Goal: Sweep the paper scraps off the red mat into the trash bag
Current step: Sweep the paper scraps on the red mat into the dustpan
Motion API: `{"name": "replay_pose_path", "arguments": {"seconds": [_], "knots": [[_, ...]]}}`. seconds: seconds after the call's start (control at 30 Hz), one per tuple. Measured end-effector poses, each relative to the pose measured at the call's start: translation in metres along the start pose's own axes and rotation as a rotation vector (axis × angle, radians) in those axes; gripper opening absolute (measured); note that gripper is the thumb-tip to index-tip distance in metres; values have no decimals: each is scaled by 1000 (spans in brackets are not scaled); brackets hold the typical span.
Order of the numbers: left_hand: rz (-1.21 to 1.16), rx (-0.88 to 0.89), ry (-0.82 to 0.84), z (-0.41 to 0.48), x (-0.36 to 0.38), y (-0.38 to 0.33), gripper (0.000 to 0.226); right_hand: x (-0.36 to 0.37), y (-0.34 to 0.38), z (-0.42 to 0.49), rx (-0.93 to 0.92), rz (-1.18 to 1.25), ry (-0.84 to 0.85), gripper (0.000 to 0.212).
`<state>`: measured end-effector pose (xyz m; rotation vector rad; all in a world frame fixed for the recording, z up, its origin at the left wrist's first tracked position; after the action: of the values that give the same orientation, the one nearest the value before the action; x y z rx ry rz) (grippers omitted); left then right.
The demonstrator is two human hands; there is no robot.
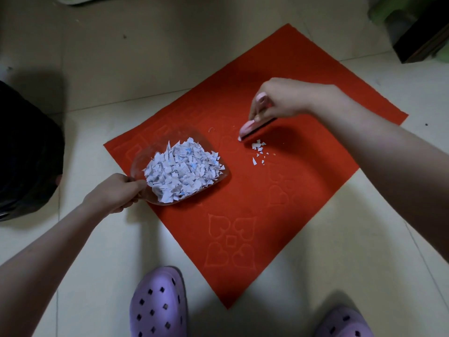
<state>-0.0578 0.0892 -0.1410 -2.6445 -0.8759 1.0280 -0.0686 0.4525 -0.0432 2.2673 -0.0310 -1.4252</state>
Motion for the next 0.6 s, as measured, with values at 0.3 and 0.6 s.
{"name": "replay_pose_path", "arguments": {"seconds": [0.3,0.6], "knots": [[25,-39,0,3,-3,8,29,9,25,57,-3,-26,-230,26],[51,-33,-6,3,-5,8,29,20,22,24,-50,-40,89,18]]}}
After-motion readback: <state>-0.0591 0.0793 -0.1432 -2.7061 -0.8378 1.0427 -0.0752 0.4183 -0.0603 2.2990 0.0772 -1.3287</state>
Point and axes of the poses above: each hand's wrist, its own z-axis towards the middle knuckle, its own x-axis out of the palm, y = z × x, the point moved 6 cm from there along z, towards the middle knuckle, and after that the axes turned 7 degrees about -x, right-handed, at the moved point
